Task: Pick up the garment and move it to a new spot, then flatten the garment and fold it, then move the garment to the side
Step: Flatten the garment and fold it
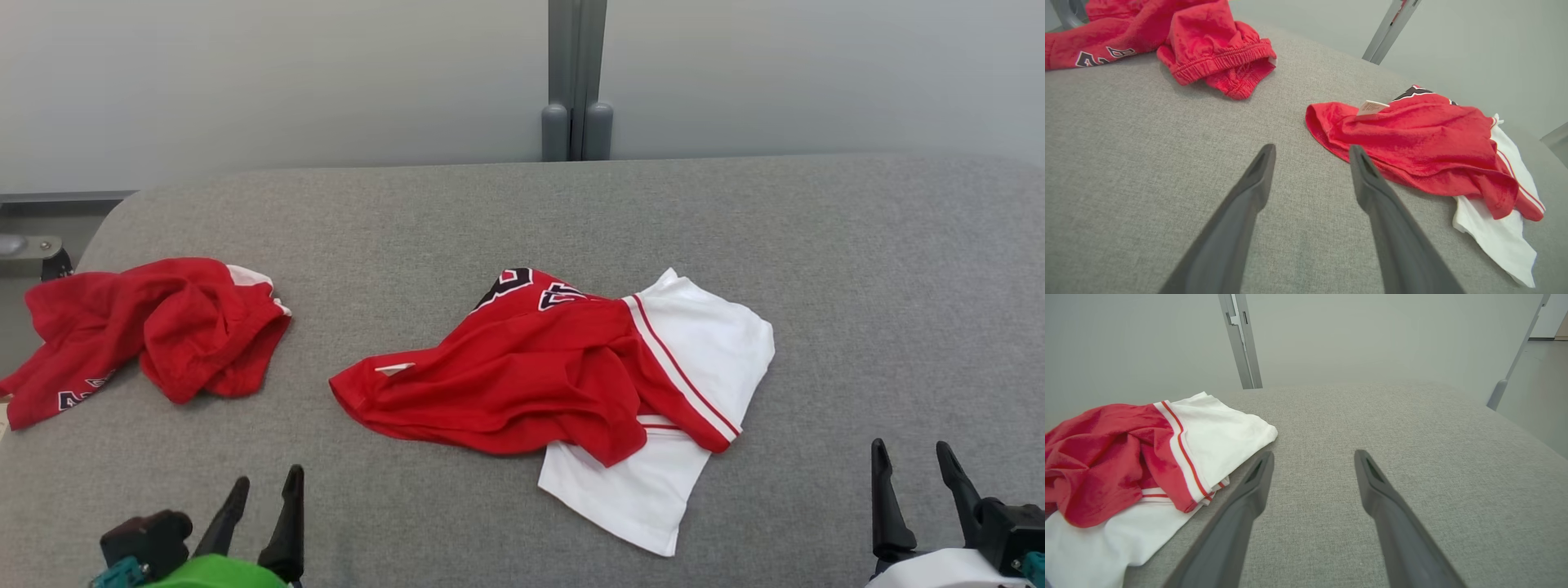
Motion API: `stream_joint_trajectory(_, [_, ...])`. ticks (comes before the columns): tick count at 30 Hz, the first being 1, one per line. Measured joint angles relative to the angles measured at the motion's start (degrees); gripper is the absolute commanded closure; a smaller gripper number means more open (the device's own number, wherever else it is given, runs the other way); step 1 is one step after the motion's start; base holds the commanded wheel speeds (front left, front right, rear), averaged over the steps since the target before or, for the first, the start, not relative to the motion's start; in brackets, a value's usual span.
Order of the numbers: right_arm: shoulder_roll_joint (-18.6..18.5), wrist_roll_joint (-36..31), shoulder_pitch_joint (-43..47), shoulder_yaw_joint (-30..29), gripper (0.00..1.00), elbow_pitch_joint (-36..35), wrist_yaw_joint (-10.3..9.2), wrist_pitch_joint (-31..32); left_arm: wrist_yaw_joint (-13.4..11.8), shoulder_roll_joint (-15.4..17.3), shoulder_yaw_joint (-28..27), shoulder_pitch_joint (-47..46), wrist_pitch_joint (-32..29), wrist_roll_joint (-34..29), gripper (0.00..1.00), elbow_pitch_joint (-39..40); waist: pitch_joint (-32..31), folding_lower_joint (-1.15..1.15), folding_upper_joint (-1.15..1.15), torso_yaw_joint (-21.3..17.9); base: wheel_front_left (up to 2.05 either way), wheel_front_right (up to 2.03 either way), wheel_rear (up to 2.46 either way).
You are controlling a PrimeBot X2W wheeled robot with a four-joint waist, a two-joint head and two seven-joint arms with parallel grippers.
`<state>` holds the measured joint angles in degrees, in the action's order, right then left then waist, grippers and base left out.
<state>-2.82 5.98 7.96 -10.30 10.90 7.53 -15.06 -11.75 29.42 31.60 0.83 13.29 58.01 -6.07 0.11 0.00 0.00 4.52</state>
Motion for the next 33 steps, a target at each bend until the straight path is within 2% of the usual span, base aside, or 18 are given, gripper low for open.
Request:
stream_joint_trajectory(6, [-0.01, -0.16, -0.06, 0.65, 0.00, -0.09, 0.00, 0.00, 1.24, -3.61, 0.67, -7.25, 0.88, -3.80, 0.00, -5.30, 0.40, 0.00, 0.00, -1.41, 0.00, 0.00, 0.00])
stream_joint_trajectory(10, [0.00, -0.41, -0.75, 0.96, 0.00, -0.13, 0.00, 0.00, 1.92, -5.91, 1.58, -13.66, -2.76, -3.16, 0.00, -11.99, 1.33, 0.00, 0.00, -2.67, 0.00, 0.00, 0.00])
stream_joint_trajectory(14, [0.00, -0.58, -1.86, 1.23, 0.00, -0.33, 0.00, 0.00, 0.53, -7.73, 1.43, -18.75, -7.32, -1.92, 0.00, -20.01, 2.55, 0.00, 0.00, -4.23, 0.00, 0.00, 0.00])
stream_joint_trajectory(19, [-0.01, -0.57, -1.87, 0.54, 0.00, -0.51, 0.00, 0.00, 1.69, -9.27, 1.45, -21.15, -9.45, -0.47, 0.00, -24.65, 4.32, 0.00, 0.00, -5.99, 0.00, 0.00, 0.00])
stream_joint_trajectory(29, [0.00, -0.49, -3.49, 1.12, 0.00, -0.65, 0.00, 0.00, 3.83, -10.77, 1.30, -24.67, -9.55, 0.08, 0.00, -33.03, 7.86, 0.00, 0.00, -7.14, 0.00, 0.00, 0.00])
stream_joint_trajectory(33, [-0.02, -0.49, -3.84, 1.14, 0.00, -0.69, 0.00, 0.00, 5.22, -11.45, 1.52, -25.17, -8.71, 0.30, 0.27, -34.72, 8.12, 0.00, 0.00, -7.16, 0.00, 0.00, 0.00])
